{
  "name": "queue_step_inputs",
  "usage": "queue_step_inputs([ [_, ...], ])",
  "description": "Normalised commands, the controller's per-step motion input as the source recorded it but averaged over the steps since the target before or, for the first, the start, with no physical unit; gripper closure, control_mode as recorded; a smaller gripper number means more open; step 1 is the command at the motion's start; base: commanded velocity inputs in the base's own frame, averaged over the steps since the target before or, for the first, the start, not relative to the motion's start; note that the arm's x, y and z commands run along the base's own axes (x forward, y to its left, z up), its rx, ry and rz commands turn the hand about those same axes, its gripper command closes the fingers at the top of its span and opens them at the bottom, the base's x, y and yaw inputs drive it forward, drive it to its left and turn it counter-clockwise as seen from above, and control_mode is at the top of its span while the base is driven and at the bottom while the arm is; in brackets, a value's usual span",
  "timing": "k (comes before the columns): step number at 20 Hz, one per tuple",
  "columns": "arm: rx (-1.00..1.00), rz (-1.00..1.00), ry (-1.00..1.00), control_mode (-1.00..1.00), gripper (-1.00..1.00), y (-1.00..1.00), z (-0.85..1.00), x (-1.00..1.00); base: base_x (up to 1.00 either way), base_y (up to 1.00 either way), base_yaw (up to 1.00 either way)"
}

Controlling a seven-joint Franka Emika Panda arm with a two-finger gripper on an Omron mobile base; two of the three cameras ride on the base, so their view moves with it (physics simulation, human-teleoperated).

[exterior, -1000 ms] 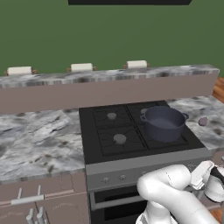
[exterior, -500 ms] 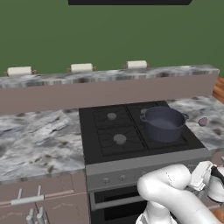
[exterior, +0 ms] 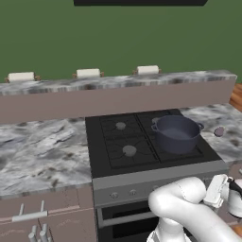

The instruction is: Turn on the burner for the pot on the stove. Wait thirty seconds for the pot to heat up. Then add the eggplant to the pot.

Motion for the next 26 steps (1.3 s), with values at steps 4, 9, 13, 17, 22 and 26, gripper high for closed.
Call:
queue_step_inputs([
  [4,-0.43,0.75,0.29,-1.0,1.0,0.51,-1.0,-0.66,0.0,0.0,0.0],
  [9,-0.37,0.75,0.27,-1.0,1.0,0.53,-1.0,-0.66,0.0,0.0,0.0],
  [13,-0.27,0.75,0.21,-1.0,1.0,0.51,-1.0,-0.66,0.0,0.0,0.0],
  [17,-0.26,0.78,0.17,-1.0,1.0,0.49,-1.0,-0.64,0.0,0.0,0.0],
  [22,-0.26,0.8,0.14,-1.0,1.0,0.46,-1.0,-0.64,0.0,0.0,0.0],
  [26,-0.25,0.83,0.1,-1.0,1.0,0.42,-1.0,-0.62,0.0,0.0,0.0],
])
